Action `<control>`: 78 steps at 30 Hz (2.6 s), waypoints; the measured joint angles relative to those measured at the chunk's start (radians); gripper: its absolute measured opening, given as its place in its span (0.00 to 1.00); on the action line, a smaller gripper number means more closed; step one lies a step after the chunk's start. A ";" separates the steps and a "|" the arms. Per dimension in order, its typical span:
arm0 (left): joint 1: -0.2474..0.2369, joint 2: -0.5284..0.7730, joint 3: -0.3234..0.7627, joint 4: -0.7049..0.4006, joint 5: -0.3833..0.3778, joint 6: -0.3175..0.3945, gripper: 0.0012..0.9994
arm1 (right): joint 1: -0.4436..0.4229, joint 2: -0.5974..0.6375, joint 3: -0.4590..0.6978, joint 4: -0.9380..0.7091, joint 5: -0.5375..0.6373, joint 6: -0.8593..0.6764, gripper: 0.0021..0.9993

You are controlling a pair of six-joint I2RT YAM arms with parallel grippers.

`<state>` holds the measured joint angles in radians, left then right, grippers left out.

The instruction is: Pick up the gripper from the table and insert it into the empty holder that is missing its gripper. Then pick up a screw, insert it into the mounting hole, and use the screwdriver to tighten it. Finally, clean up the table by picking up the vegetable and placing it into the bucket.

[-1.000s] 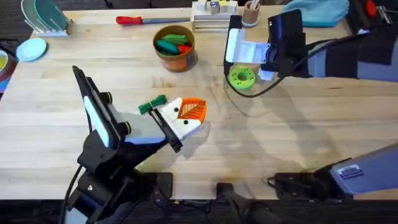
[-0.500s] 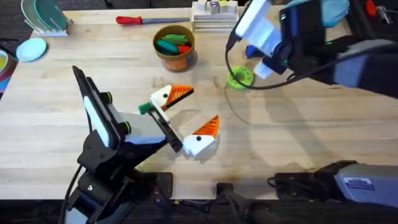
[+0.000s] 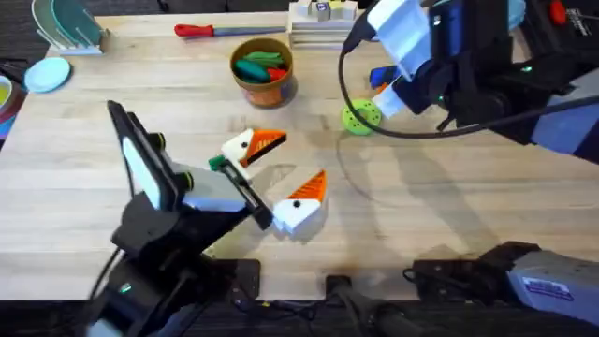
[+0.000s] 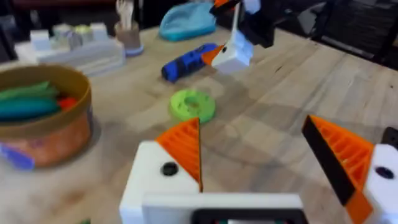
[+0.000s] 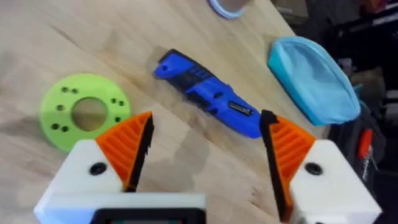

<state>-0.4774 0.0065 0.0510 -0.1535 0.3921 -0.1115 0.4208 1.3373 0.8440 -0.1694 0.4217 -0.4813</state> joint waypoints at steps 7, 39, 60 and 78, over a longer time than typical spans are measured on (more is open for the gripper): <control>0.000 0.027 0.330 -0.521 -0.203 -0.037 0.99 | 0.043 0.000 0.000 -0.004 -0.001 0.020 0.99; 0.316 1.151 0.936 -1.009 -0.443 -0.279 0.99 | 0.044 -0.132 0.000 -0.006 -0.151 0.250 0.99; 0.330 1.614 0.940 -0.899 -0.435 0.348 0.94 | 0.044 -0.136 0.000 -0.035 -0.154 0.250 1.00; 0.330 1.650 0.986 -0.954 -0.433 0.377 0.01 | 0.044 -0.136 0.000 -0.047 -0.154 0.250 0.99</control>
<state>-0.1471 1.6565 1.0367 -1.1077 -0.0414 0.2653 0.4644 1.2015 0.8440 -0.2169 0.2672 -0.2314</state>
